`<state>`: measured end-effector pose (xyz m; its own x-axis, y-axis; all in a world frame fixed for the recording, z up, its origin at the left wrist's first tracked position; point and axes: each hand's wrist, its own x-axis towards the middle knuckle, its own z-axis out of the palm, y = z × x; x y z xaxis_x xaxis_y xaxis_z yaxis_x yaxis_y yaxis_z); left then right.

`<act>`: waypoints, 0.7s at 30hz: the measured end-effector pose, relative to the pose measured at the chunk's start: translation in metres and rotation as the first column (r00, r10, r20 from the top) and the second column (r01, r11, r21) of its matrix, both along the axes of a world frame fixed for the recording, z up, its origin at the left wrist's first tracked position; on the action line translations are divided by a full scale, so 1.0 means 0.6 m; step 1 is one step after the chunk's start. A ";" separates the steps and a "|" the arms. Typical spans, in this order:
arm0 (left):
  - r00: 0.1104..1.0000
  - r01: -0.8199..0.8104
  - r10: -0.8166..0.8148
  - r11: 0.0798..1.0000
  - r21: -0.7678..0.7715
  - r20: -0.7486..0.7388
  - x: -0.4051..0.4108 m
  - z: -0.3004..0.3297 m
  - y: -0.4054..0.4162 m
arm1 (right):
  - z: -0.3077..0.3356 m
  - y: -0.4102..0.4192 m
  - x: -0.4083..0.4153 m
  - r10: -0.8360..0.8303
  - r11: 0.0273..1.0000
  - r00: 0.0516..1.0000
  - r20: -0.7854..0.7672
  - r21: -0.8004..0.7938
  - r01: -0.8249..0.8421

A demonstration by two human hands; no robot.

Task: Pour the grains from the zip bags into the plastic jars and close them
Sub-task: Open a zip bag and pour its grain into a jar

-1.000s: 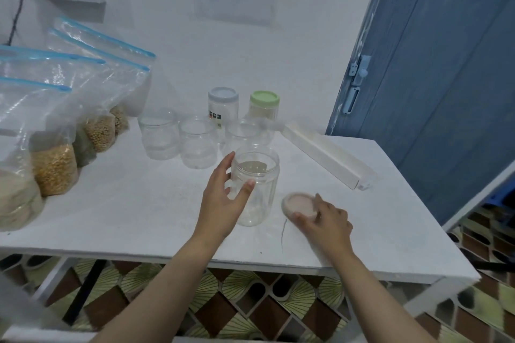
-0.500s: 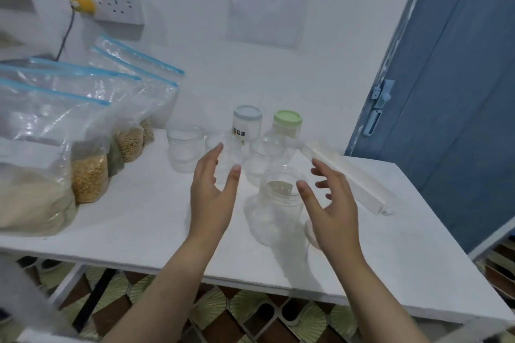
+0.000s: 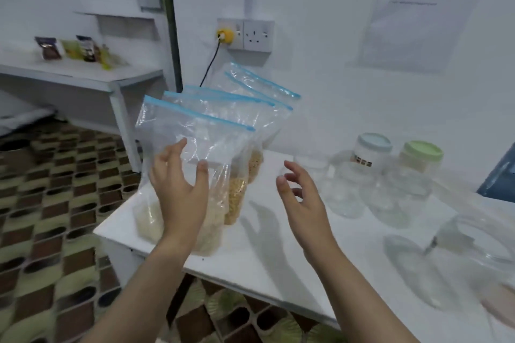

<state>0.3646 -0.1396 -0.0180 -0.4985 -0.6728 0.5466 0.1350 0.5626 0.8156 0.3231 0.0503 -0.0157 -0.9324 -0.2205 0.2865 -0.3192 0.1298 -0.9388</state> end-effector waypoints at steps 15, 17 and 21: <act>0.945 0.260 -0.301 0.930 0.259 0.131 -0.023 -0.087 -0.234 | -0.075 -0.255 -0.032 0.065 0.994 0.996 0.063 0.090 -0.070; 0.941 0.298 -0.330 0.911 0.286 0.070 -0.023 -0.079 -0.226 | -0.073 -0.254 -0.030 0.023 0.995 1.000 0.011 0.097 -0.024; 0.931 0.344 -0.364 0.892 0.295 0.017 -0.018 -0.055 -0.197 | -0.060 -0.230 -0.024 -0.043 0.997 0.998 -0.043 0.065 0.046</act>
